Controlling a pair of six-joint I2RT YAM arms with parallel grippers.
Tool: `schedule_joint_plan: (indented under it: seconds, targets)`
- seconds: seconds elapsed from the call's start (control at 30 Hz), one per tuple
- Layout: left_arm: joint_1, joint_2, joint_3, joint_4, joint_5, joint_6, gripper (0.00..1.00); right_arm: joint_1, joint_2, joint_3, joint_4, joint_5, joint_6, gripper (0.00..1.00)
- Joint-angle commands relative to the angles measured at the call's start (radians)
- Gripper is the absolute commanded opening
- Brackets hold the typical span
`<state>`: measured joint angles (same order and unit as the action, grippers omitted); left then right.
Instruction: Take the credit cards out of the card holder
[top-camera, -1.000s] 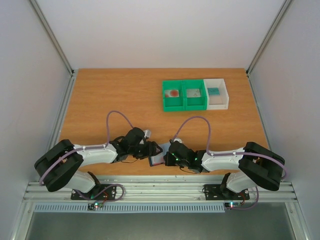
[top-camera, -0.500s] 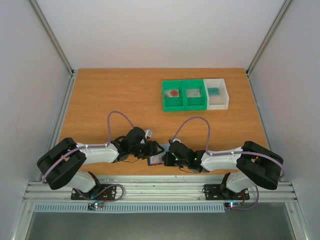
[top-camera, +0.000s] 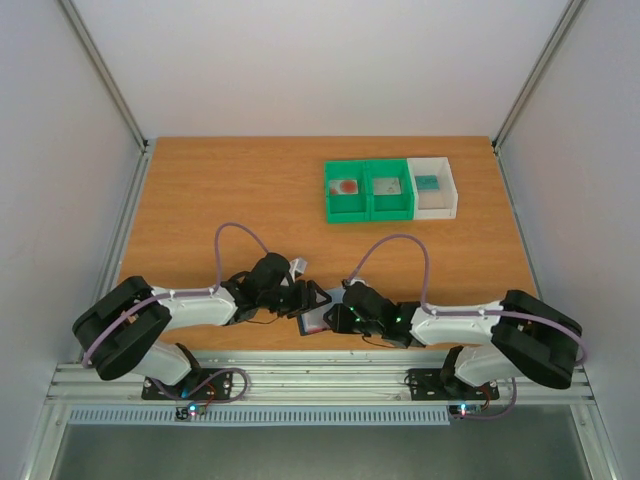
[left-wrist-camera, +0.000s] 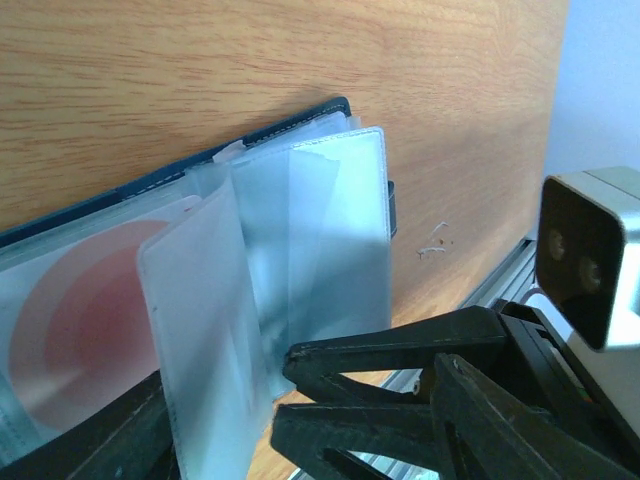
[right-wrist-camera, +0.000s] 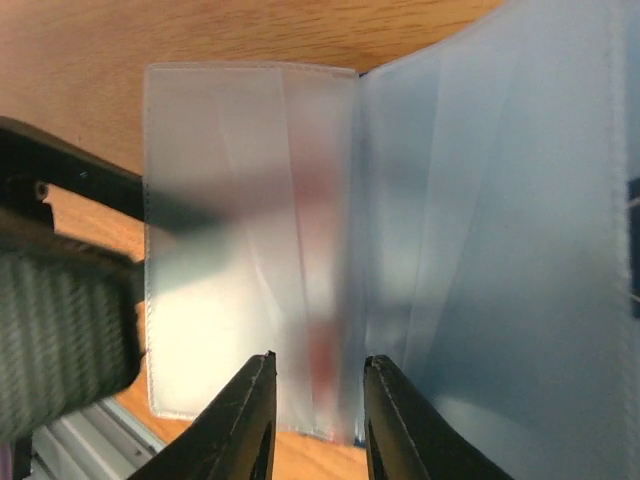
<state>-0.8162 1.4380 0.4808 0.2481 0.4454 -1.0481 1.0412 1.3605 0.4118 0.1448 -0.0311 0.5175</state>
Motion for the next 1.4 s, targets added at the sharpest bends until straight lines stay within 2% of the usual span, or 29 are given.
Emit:
schedule_joint_plan:
  seconds: [0.0, 0.17, 0.3, 0.57, 0.83, 0.93, 1.17, 1.37]
  targets:
    - [-0.007, -0.001, 0.034, 0.078, 0.016, -0.009, 0.62, -0.004, -0.094, -0.018, -0.087, 0.026, 0.005, 0.27]
    - [-0.01, 0.028, 0.05, 0.109, 0.034, -0.02, 0.61, -0.004, -0.206, 0.023, -0.265, 0.107, -0.042, 0.33]
    - [-0.019, 0.04, 0.074, 0.108, 0.033, -0.026, 0.6, -0.004, -0.309, 0.045, -0.411, 0.179, -0.064, 0.33]
    - [-0.033, 0.097, 0.131, 0.107, 0.036, -0.02, 0.59, -0.004, -0.413, 0.056, -0.512, 0.205, -0.076, 0.33]
    - [-0.033, 0.118, 0.158, 0.091, 0.039, -0.008, 0.58, -0.004, -0.413, 0.062, -0.501, 0.195, -0.075, 0.33]
    - [-0.033, 0.093, 0.164, 0.02, 0.015, 0.017, 0.58, -0.004, -0.402, 0.071, -0.492, 0.18, -0.083, 0.33]
    - [-0.012, -0.009, 0.165, -0.209, -0.107, 0.093, 0.46, -0.001, -0.331, 0.11, -0.42, 0.099, -0.103, 0.28]
    - [0.051, -0.089, 0.096, -0.289, -0.119, 0.097, 0.39, 0.009, -0.197, 0.166, -0.341, 0.042, -0.111, 0.26]
